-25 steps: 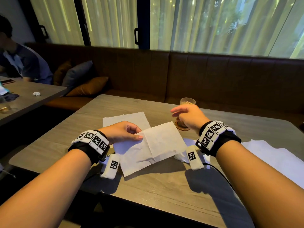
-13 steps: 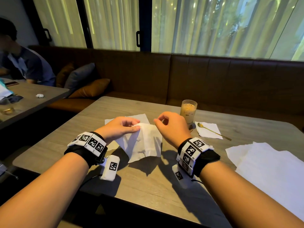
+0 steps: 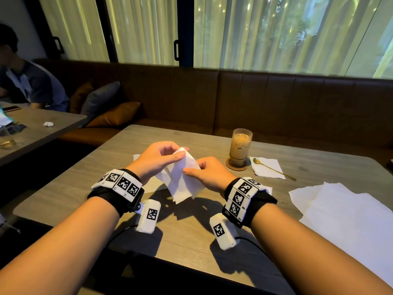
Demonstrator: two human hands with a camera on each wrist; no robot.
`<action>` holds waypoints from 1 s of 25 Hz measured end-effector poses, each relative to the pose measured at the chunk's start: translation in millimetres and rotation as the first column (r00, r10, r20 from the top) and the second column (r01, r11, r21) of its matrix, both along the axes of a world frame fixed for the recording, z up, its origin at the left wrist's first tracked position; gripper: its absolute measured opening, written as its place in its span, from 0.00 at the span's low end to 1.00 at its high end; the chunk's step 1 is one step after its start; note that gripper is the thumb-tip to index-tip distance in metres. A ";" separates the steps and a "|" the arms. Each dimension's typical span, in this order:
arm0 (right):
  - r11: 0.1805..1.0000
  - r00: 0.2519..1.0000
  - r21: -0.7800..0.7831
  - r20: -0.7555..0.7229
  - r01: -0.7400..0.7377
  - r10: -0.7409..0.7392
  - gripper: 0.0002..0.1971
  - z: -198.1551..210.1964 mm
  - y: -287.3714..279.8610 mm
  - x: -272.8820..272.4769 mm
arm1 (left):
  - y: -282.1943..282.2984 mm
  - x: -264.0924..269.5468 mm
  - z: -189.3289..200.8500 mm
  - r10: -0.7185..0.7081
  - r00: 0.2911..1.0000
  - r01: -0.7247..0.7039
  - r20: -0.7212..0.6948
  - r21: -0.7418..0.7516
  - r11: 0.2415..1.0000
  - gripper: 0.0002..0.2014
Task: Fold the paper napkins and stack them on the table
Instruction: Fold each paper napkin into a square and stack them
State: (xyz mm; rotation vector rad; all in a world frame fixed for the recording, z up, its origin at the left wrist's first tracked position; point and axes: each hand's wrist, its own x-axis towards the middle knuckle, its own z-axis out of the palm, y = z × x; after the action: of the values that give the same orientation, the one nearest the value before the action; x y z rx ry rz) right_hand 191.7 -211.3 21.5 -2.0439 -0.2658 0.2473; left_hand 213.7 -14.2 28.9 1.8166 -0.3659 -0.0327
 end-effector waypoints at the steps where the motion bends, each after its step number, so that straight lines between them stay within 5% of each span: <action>1: 1.000 0.999 -0.005 -0.038 -0.007 0.007 0.17 2.3 -2.0 -0.2 | -0.7 -0.5 -0.6 0.013 1.000 -0.013 0.004 0.004 1.000 0.09; 6: 0.997 0.961 0.020 -0.265 -0.076 0.079 0.16 14.3 -19.3 1.2 | -9.8 -4.8 -6.7 0.013 0.981 -0.028 -0.192 -0.076 0.997 0.12; 11: 0.997 0.936 0.050 -0.343 -0.065 0.079 0.17 26.6 -46.7 4.8 | -21.2 -14.4 -13.8 -0.162 0.845 0.168 -0.509 -0.035 0.985 0.21; 15: 0.983 0.935 0.148 -0.352 0.105 -0.046 0.18 15.5 -66.8 7.7 | -42.5 -21.1 -21.7 -0.045 0.893 0.001 -0.449 -0.098 0.995 0.19; 19: 0.883 0.860 0.321 -0.486 0.342 -0.157 0.22 -8.0 -72.3 2.1 | -62.6 -15.7 -32.5 0.160 0.909 -0.241 -0.386 -0.172 0.955 0.23; 25: 0.777 0.776 0.421 -0.616 0.468 -0.134 0.20 -26.2 -69.3 -3.9 | -94.0 -26.5 -35.7 0.145 0.839 -0.281 -0.524 -0.190 0.941 0.23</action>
State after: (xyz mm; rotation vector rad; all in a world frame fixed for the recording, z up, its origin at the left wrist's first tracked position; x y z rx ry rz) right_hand 187.7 -280.6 -4.6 -1.3179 0.3510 0.4816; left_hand 187.2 -108.1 -6.8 1.5055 0.2048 -0.2869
